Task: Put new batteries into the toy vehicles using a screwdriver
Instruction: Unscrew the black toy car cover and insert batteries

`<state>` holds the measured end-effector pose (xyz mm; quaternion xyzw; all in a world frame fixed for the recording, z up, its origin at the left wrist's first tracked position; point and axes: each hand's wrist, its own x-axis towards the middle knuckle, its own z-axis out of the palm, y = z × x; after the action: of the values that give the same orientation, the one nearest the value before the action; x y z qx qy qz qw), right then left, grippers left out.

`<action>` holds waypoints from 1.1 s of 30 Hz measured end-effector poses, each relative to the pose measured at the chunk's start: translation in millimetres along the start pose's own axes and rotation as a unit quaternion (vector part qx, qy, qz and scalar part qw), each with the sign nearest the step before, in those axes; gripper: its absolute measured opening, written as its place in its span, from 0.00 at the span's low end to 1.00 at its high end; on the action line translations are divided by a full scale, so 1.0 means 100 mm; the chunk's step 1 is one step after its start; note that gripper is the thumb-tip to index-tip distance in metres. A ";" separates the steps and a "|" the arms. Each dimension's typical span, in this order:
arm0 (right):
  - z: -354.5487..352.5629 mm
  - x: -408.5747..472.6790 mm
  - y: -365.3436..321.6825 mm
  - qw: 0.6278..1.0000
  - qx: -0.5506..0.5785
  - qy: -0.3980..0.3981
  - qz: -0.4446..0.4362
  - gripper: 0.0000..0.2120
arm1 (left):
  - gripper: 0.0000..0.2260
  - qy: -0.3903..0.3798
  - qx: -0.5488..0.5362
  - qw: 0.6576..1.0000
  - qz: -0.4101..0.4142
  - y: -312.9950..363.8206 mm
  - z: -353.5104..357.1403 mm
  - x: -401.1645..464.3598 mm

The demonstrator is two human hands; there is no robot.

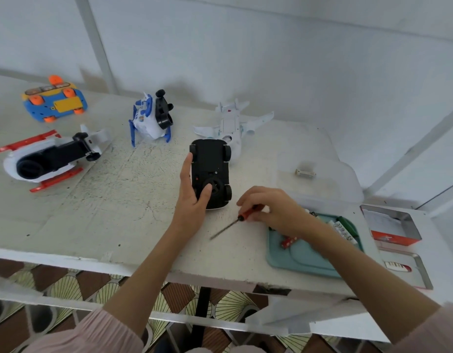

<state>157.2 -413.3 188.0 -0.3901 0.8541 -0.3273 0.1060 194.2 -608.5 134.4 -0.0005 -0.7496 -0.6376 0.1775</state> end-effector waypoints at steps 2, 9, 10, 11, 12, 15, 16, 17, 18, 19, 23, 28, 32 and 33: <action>-0.08 -0.01 -0.07 0.997 0.045 0.070 0.001 0.06 | 0.30 0.005 -0.004 1.000 -0.003 -0.01 0.00 0.01; -0.13 0.00 -0.14 0.965 -0.051 0.250 -0.067 0.07 | 0.30 0.013 0.004 1.000 0.003 -0.01 0.00 0.01; -0.13 -0.01 -0.14 0.959 -0.056 0.266 -0.075 0.07 | 0.30 0.013 0.002 1.000 0.002 -0.01 0.00 0.01; -0.12 -0.01 -0.15 0.956 -0.061 0.276 -0.081 0.06 | 0.29 0.012 -0.001 1.000 0.001 -0.03 0.00 0.01; -0.12 -0.01 -0.15 0.954 -0.067 0.280 -0.085 0.04 | 0.29 0.011 -0.004 1.000 -0.001 -0.04 0.00 0.01; -0.11 0.01 -0.12 0.953 -0.080 0.281 -0.079 0.03 | 0.29 0.009 -0.003 1.000 -0.006 -0.08 -0.01 0.02; -0.11 0.01 -0.12 0.953 -0.081 0.281 -0.077 0.03 | 0.29 0.010 -0.002 1.000 -0.006 -0.08 0.00 0.02; -0.12 0.02 -0.12 0.953 -0.082 0.280 -0.075 0.03 | 0.29 0.010 -0.002 1.000 -0.006 -0.08 0.00 0.02; -0.12 0.02 -0.12 0.954 -0.083 0.278 -0.074 0.03 | 0.29 0.011 -0.003 1.000 -0.005 -0.07 0.00 0.01; -0.13 0.03 -0.12 0.955 -0.085 0.276 -0.073 0.03 | 0.29 0.012 -0.003 1.000 -0.004 -0.06 0.00 0.01; -0.13 0.05 -0.13 0.956 -0.092 0.267 -0.074 0.02 | 0.30 0.013 0.003 1.000 -0.003 -0.04 0.01 0.01; -0.13 0.06 -0.15 0.957 -0.087 0.265 -0.081 0.02 | 0.30 0.014 0.002 1.000 -0.006 -0.05 0.01 0.01; -0.13 0.06 -0.15 0.960 -0.090 0.256 -0.074 0.01 | 0.30 0.013 0.004 1.000 -0.001 -0.05 0.01 0.00; -0.13 0.06 -0.15 0.960 -0.090 0.254 -0.072 0.01 | 0.30 0.012 0.006 1.000 -0.001 -0.05 0.01 0.00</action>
<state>156.2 -419.1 208.4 -0.3628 0.8482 -0.3443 -0.1741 192.3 -608.8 129.3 0.0094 -0.7513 -0.6331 0.1859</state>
